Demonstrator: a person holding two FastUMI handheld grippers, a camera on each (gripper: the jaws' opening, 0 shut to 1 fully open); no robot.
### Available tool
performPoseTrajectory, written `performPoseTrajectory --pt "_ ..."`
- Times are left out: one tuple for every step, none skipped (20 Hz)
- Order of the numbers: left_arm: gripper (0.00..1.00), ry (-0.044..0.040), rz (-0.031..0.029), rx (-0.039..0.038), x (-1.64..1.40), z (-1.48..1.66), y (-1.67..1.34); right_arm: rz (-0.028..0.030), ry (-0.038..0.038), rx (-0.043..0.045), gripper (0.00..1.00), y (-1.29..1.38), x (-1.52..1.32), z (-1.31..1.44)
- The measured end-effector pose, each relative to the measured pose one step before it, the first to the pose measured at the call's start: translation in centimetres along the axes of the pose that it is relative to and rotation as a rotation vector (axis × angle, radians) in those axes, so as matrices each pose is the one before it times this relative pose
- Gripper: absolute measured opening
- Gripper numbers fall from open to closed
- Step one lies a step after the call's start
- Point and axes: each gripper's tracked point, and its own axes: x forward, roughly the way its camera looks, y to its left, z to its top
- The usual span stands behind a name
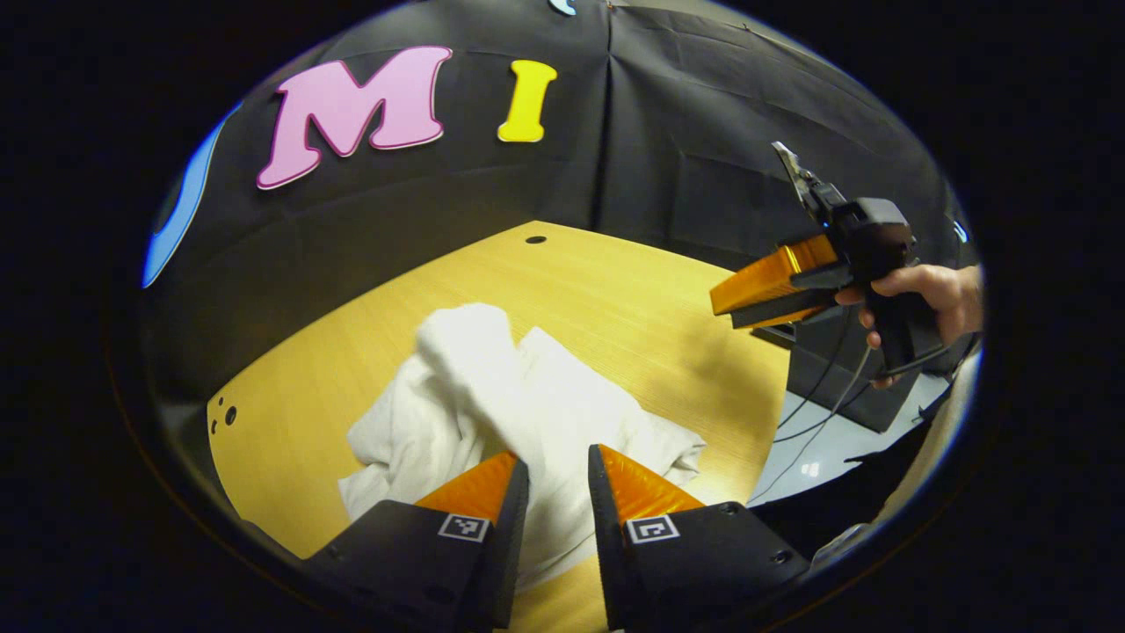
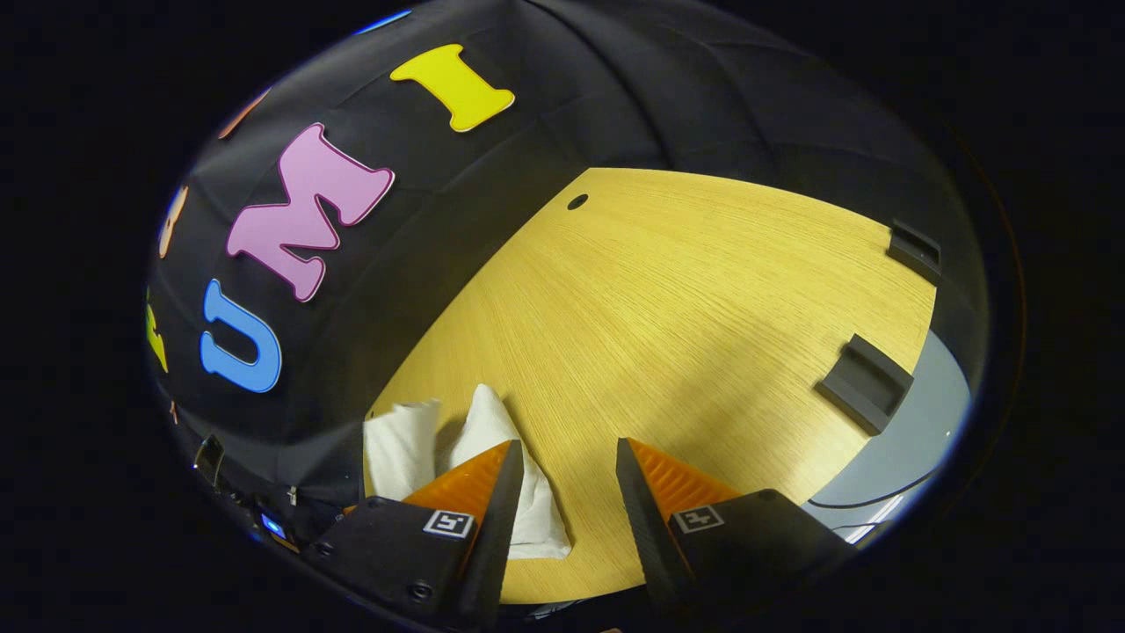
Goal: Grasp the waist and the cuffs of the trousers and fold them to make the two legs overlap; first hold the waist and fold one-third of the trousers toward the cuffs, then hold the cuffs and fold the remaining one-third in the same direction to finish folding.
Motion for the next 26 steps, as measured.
performPoseTrajectory --pt "0.43 0.00498 -0.03459 0.02038 -0.121 -0.163 -0.776 -0.00113 0.00197 0.00017 0.67 -0.082 0.061 -0.046" --pt "0.49 0.00441 -0.03555 0.02267 -0.093 -0.182 -0.877 -0.00103 0.00271 0.00044 0.67 -0.021 0.027 -0.045" --pt "0.52 0.00169 -0.03372 0.02129 -0.147 -0.026 -0.877 0.00075 0.00182 0.00077 0.67 0.038 0.029 0.014" --pt "0.59 -0.00154 -0.02691 0.01148 -0.161 0.006 -0.611 0.00211 0.00193 0.00006 0.67 0.147 0.007 -0.062" --pt "0.63 -0.00109 -0.02392 -0.00043 -0.204 0.024 -0.619 0.00301 0.00111 -0.00119 0.67 0.1 0.075 0.032" --pt "0.69 -0.00368 -0.02165 -0.00958 -0.145 0.038 -0.624 0.0049 0.00013 -0.00331 0.67 0.241 -0.061 -0.072" --pt "0.72 -0.00668 -0.01542 -0.01648 -0.19 0.181 -0.442 0.00512 0.00139 -0.00594 0.67 0.251 0.065 -0.037" --pt "0.78 -0.00516 -0.01237 -0.02204 -0.195 0.154 -0.275 0.00685 0.00194 -0.0067 0.67 0.287 -0.021 -0.122" --pt "0.8 -0.00597 -0.00781 -0.02489 -0.296 0.249 -0.249 0.00752 0.00209 -0.00483 0.67 0.3 0.098 -0.059" --pt "0.82 -0.00618 -0.00278 -0.02599 -0.212 0.117 -0.044 0.01114 0.00269 -0.00028 0.67 0.484 -0.074 -0.173" --pt "0.82 -0.0061 0.00487 -0.02705 -0.326 0.251 0.135 0.01454 0.00123 0.00207 0.67 0.64 -0.002 0.001" --pt "0.83 -0.00806 0.00804 -0.02611 -0.456 0.162 0.321 0.01802 0.00633 0.0015 0.67 0.736 -0.037 -0.23" --pt "0.84 -0.00875 0.0109 -0.02281 -0.469 0.358 0.256 0.01443 0.00558 -0.00409 0.67 0.632 0.057 -0.062" --pt "0.86 -0.01149 0.0154 -0.02393 -0.487 0.359 0.557 0.01991 0.00259 -0.0113 0.67 0.817 -0.176 -0.192" --pt "0.86 -0.01113 0.01376 -0.02453 -0.594 0.415 0.391 0.02176 -0.00061 -0.0182 0.68 0.894 -0.066 -0.001" --pt "0.87 -0.0132 0.01804 -0.02517 -0.611 0.388 0.61 0.02206 -0.00144 -0.02097 0.72 0.953 -0.177 -0.044" --pt "0.87 -0.01448 0.0185 -0.02517 -0.608 0.414 0.591 0.02437 0.00064 -0.02313 0.65 1.078 -0.069 -0.019" --pt "0.87 -0.01679 0.01587 -0.025 -0.642 0.511 0.593 0.01801 -0.00256 -0.03127 0.79 1.064 -0.155 -0.029" --pt "0.87 -0.01942 0.01748 -0.02404 -0.559 0.639 0.617 0.01091 -0.00453 -0.04528 0.79 0.855 -0.178 0.117" --pt "0.87 -0.02246 0.02412 -0.02512 -0.666 0.723 0.884 0.00586 -0.00894 -0.05656 0.79 0.919 -0.169 0.335" --pt "0.87 -0.01894 0.02219 -0.01834 -0.518 0.696 0.59 0.00379 -0.01092 -0.06008 0.79 0.805 -0.056 0.436" --pt "0.87 -0.02238 0.02458 -0.01747 -0.582 0.775 0.658 0.00045 -0.01403 -0.05766 0.79 0.883 -0.21 0.364" --pt "0.87 -0.02304 0.02645 -0.01327 -0.435 0.855 0.628 0.00044 -0.01357 -0.05319 0.79 0.673 -0.144 0.594" --pt "0.86 -0.02202 0.02706 -0.00987 -0.263 0.739 0.714 -0.00336 -0.00818 -0.04562 0.79 0.705 -0.209 0.48" --pt "0.87 -0.02014 0.03286 -0.00742 -0.237 0.645 0.898 0.00185 -0.00434 -0.0386 0.79 0.808 -0.107 0.543" --pt "0.87 -0.0175 0.0395 -0.00709 -0.219 0.679 0.885 -0.00479 0.00399 -0.02683 0.79 0.549 0.013 0.309"
